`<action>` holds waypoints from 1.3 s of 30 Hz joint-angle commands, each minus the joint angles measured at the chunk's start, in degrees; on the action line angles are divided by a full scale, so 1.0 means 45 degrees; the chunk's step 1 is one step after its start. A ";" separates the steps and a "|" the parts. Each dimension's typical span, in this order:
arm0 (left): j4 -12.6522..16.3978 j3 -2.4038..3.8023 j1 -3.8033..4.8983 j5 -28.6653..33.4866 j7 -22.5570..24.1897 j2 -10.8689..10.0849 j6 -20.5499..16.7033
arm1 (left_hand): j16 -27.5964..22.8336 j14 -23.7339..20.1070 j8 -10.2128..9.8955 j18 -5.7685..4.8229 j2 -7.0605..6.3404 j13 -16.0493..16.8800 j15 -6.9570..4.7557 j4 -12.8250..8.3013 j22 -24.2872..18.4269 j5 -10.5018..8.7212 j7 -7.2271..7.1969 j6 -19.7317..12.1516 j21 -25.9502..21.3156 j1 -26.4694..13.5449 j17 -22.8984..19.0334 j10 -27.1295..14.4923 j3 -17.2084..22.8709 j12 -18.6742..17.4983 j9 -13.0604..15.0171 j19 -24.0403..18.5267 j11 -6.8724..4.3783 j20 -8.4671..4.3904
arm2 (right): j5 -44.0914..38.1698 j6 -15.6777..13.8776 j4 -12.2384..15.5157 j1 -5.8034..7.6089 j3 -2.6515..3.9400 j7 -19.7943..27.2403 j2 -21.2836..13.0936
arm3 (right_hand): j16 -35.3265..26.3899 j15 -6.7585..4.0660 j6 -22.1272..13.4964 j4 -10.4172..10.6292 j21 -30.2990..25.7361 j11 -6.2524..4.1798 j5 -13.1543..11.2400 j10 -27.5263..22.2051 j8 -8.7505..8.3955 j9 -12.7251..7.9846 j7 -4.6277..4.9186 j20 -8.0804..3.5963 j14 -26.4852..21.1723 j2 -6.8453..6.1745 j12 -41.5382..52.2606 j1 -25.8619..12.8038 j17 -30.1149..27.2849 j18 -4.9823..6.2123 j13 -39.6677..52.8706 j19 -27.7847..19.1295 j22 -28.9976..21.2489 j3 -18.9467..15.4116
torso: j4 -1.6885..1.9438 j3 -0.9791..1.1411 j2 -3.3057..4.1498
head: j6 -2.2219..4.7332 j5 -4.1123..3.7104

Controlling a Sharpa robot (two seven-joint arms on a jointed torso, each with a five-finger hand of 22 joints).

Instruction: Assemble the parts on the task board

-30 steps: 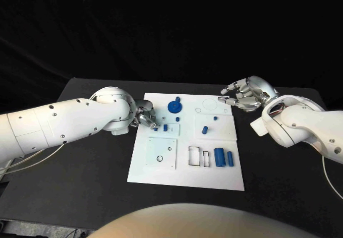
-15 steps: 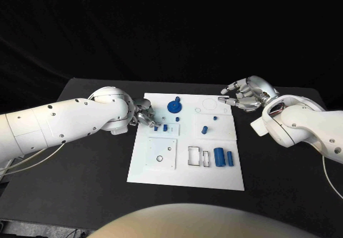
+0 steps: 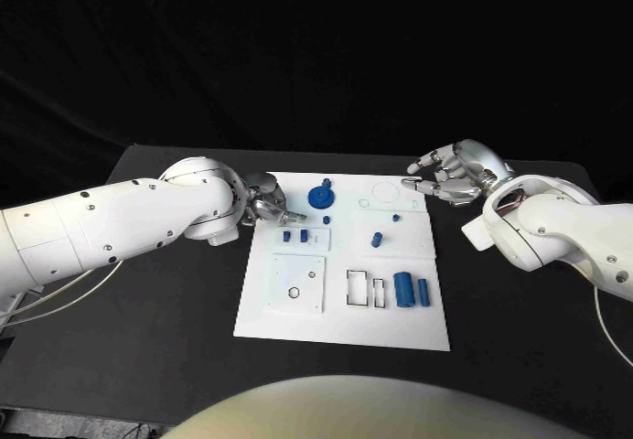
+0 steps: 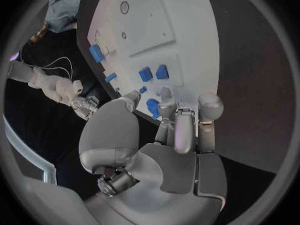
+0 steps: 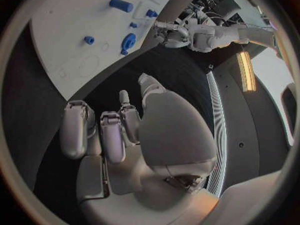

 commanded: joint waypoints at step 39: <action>-0.1538 -0.0313 -0.0038 -0.6067 0.5983 0.1899 -0.1243 | -0.3101 -0.4014 -0.3018 0.0589 -0.1572 -0.8896 0.1474 -0.2732 -0.4239 0.0012 0.1289 -0.1281 -0.2787 0.5402 -0.7664 -0.5541 0.4504 -0.7289 -0.4105 -0.4395 0.1639 0.1291 | -0.0121 0.0057 -0.0024 -0.0016 -0.0001 0.0155 0.0062 | -0.0085 -0.0050 -0.0088 0.0000 -0.0118 -0.0045 -0.0003 -0.0091 0.0110 0.0015 -0.0006 -0.0023 0.0931 -0.0009 -0.0052 -0.0080 0.1614 0.0172 0.0365 -0.0110 0.0876 0.0059 | -0.0012 0.0007 0.0017 | 0.0126 -0.0080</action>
